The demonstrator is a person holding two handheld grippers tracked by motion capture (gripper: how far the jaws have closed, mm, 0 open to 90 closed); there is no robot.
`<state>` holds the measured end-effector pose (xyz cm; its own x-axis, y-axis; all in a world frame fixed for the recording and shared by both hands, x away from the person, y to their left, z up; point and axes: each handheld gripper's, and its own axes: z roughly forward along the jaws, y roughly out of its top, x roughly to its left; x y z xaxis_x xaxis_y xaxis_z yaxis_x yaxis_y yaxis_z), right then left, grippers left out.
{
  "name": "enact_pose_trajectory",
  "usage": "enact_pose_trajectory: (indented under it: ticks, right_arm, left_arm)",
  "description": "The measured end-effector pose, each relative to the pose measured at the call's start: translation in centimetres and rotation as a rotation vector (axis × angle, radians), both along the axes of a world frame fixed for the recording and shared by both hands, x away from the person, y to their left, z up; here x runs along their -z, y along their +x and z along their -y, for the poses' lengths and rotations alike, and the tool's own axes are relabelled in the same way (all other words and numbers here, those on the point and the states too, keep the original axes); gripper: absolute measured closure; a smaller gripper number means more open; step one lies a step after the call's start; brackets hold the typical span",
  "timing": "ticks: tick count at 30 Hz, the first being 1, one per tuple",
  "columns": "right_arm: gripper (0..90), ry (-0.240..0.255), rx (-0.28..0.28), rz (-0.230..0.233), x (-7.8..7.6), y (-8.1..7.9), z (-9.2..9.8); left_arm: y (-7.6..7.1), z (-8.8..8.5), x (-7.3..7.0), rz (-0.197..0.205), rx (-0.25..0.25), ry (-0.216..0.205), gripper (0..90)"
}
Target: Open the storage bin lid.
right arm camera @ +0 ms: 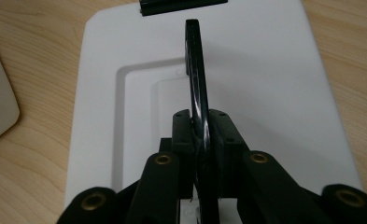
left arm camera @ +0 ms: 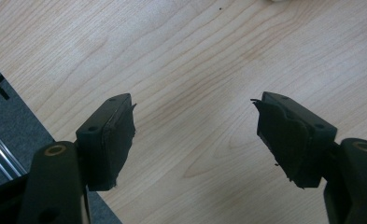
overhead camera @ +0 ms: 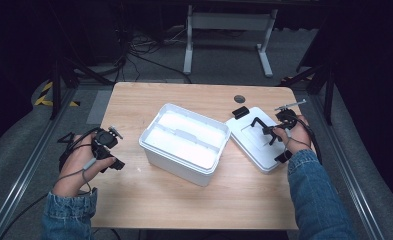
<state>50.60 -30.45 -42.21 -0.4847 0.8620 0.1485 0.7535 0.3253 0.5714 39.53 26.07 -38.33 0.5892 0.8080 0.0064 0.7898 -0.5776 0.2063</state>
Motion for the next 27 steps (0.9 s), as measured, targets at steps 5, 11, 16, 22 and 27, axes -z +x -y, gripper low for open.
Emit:
enact_pose_trajectory:
  ticks: [5,11,16,22,27]
  right_arm:
    - [71.2,-0.035,0.047,0.034,-0.3,-0.1,0.4]
    - [58.3,-0.039,0.062,0.091,-1.2,-0.6,0.5]
    - [53.1,-0.043,0.053,0.134,-2.4,-1.3,0.3]
    - [51.2,-0.029,0.003,0.173,-4.0,-2.9,-0.6]
    - [50.4,-0.008,-0.040,0.186,-5.1,-4.3,-1.3]
  left_arm:
    - [0.1,0.1,-0.1,-0.001,0.008,0.008,28.3]
    - [0.3,0.2,0.0,-0.003,0.010,0.010,28.2]
    - [0.4,0.4,0.0,-0.004,0.013,0.011,28.2]
    - [0.3,0.3,-0.1,0.000,0.007,0.008,28.1]
    - [0.0,-0.1,0.1,-0.002,-0.001,0.009,28.1]
